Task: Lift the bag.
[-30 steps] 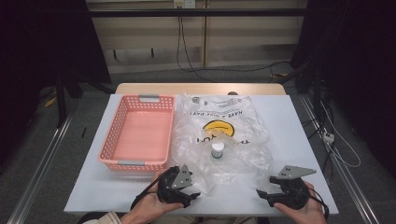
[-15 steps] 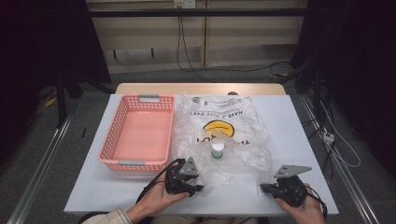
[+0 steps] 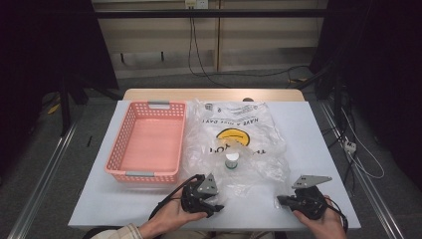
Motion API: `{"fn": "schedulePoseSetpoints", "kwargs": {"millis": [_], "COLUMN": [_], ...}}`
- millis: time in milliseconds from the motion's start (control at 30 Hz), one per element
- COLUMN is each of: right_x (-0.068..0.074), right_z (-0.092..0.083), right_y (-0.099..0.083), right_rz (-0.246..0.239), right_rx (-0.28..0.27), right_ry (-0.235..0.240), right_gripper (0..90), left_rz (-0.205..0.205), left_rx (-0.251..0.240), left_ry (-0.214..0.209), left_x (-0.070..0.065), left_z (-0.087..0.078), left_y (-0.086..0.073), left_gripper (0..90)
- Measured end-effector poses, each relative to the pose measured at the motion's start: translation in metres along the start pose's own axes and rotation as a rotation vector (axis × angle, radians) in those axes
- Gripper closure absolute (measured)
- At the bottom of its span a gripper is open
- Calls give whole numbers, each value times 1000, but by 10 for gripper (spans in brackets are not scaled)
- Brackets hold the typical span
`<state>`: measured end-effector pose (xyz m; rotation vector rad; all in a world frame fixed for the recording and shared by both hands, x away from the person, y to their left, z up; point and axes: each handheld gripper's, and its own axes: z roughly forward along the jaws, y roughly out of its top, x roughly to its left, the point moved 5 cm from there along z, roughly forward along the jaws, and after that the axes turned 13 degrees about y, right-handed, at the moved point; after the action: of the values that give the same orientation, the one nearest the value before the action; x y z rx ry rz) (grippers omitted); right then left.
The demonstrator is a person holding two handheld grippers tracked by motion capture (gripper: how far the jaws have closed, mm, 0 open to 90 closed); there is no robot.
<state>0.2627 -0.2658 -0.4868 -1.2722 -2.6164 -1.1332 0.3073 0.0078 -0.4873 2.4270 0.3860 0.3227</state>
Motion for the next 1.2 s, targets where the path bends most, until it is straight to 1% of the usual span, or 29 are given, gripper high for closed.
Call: {"fn": "schedulePoseSetpoints", "kwargs": {"millis": [33, 67, 100, 133, 167, 200, 267, 333, 367, 400, 433, 467, 533, 567, 600, 667, 700, 733, 800, 900, 1067, 1100, 1200], "right_x": [0, 0, 0, 0, 1, 1, 3, 3, 3, 4, 4, 4, 3, 3, 3, 3, 2, 2, 0, -2, -8, -9, -10], "right_z": [0, 0, 0, 0, 0, -1, -4, -9, -12, -15, -18, -20, -26, -29, -31, -37, -39, -44, -52, -65, -84, -87, -97], "right_y": [0, 0, 0, 1, 2, 4, 9, 16, 20, 24, 28, 31, 41, 46, 50, 62, 66, 73, 84, 101, 128, 133, 148], "right_rz": [1, 3, 6, 8, 6, 6, 3, -5, -9, -12, -19, -22, -30, -33, -33, -51, -58, -71, -86, -99, -117, -117, -132], "right_rx": [1, 1, 0, -3, -12, -25, -57, -97, -117, -136, -155, -169, -211, -233, -244, -272, -280, -295, -325, -375, -434, -446, -469], "right_ry": [0, 2, 5, 12, 18, 29, 42, 56, 62, 67, 71, 73, 82, 90, 95, 89, 87, 83, 74, 62, 46, 46, 40], "right_gripper": [900, 900, 900, 900, 900, 900, 900, 900, 900, 900, 900, 900, 900, 900, 900, 900, 900, 900, 900, 900, 900, 900, 900], "left_rz": [-15, -11, -9, -24, -36, -63, -88, -106, -112, -116, -126, -144, -146, -150, -150, -165, -164, -176, -185, -179, -199, -200, -221], "left_rx": [-16, -9, -6, -12, -9, -31, -66, -125, -152, -168, -186, -212, -235, -247, -254, -286, -299, -320, -341, -381, -433, -434, -456], "left_ry": [-20, -26, -15, 9, 5, -1, 1, -2, 8, 18, 30, 38, 58, 59, 69, 82, 92, 102, 110, 138, 178, 191, 201], "left_x": [0, 1, 2, 3, 5, 8, 13, 21, 26, 31, 35, 41, 49, 51, 54, 59, 64, 67, 74, 82, 97, 99, 107], "left_z": [2, 1, 0, 0, -2, -6, -15, -30, -38, -46, -50, -57, -66, -68, -72, -79, -85, -90, -98, -109, -126, -129, -138], "left_y": [1, 1, 1, 0, 0, 1, 5, 13, 16, 18, 20, 23, 27, 28, 30, 34, 37, 40, 45, 54, 65, 67, 72], "left_gripper": [615, 656, 783, 891, 900, 900, 900, 900, 900, 900, 900, 900, 900, 900, 900, 900, 900, 900, 900, 900, 900, 900, 900]}}
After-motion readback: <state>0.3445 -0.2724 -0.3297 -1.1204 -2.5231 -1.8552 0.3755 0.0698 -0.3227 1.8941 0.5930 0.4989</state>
